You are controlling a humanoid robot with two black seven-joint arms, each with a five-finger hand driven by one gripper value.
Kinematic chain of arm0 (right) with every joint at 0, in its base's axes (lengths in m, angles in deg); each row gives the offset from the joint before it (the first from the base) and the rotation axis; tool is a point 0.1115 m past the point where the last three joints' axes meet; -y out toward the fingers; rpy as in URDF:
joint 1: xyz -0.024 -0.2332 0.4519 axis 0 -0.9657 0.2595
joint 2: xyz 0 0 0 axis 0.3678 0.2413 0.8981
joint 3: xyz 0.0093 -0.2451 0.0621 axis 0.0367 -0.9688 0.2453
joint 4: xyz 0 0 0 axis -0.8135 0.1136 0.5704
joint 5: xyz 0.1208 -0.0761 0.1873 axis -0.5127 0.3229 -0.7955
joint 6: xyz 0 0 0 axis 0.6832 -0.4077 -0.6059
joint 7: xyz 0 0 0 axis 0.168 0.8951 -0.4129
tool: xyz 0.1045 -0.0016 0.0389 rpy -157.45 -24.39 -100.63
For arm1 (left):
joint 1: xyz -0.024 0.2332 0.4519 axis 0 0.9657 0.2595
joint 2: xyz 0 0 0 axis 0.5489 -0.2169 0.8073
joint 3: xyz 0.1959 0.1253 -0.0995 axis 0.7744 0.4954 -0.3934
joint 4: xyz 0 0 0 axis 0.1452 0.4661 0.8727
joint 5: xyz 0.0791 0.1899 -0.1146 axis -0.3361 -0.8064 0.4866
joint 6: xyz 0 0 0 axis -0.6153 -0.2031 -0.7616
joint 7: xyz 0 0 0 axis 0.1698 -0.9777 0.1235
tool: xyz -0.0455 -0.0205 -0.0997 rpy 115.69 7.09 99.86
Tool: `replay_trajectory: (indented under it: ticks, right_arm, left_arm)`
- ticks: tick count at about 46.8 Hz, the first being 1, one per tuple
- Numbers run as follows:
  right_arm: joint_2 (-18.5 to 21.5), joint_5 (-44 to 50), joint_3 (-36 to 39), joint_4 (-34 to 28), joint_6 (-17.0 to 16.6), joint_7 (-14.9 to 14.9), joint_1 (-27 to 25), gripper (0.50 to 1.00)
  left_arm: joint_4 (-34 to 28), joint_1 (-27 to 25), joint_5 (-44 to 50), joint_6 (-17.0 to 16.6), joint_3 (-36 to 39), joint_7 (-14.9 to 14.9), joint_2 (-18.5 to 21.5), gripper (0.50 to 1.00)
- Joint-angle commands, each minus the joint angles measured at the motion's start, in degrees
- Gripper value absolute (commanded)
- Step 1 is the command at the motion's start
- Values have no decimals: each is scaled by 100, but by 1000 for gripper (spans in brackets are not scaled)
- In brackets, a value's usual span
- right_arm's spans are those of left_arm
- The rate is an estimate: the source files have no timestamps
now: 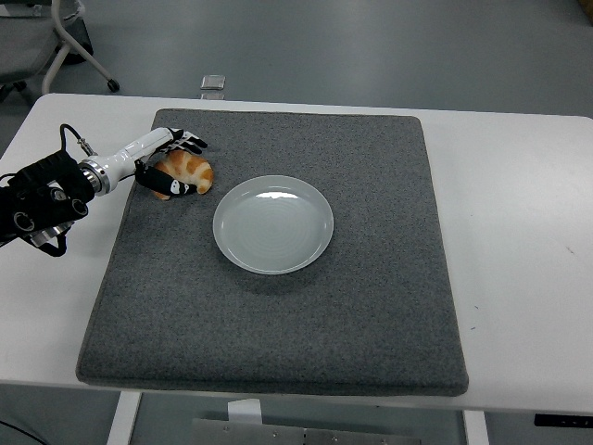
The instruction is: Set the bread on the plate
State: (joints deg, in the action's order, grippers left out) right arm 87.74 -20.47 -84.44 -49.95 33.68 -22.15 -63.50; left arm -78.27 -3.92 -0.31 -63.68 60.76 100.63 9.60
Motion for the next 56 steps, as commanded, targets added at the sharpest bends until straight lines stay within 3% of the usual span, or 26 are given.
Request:
replay_trajectory:
  ticks: [1,15,35,45,56]
  right_arm:
    - [0,0,-8,0,0,0,9,930]
    - [0,-9,-8,0,0,0,17,930]
    - [0,-9,0,0,0,0,17,930]
    - [0,0,1,0,0,0,17,930]
    - [0,-9,1,0,-9,0,17,930]
  left_arm:
    - [-5,-54,-1,-7,-14,15,19,500]
    - [30,-159,-1,-33,-532,112,54,500]
    - [30,-177,-1,-16,-541,112,195,500]
    - [39,-361,7,-7,-541,103,739,500]
    - [39,-1117,-1,107,-471,85,1302,500]
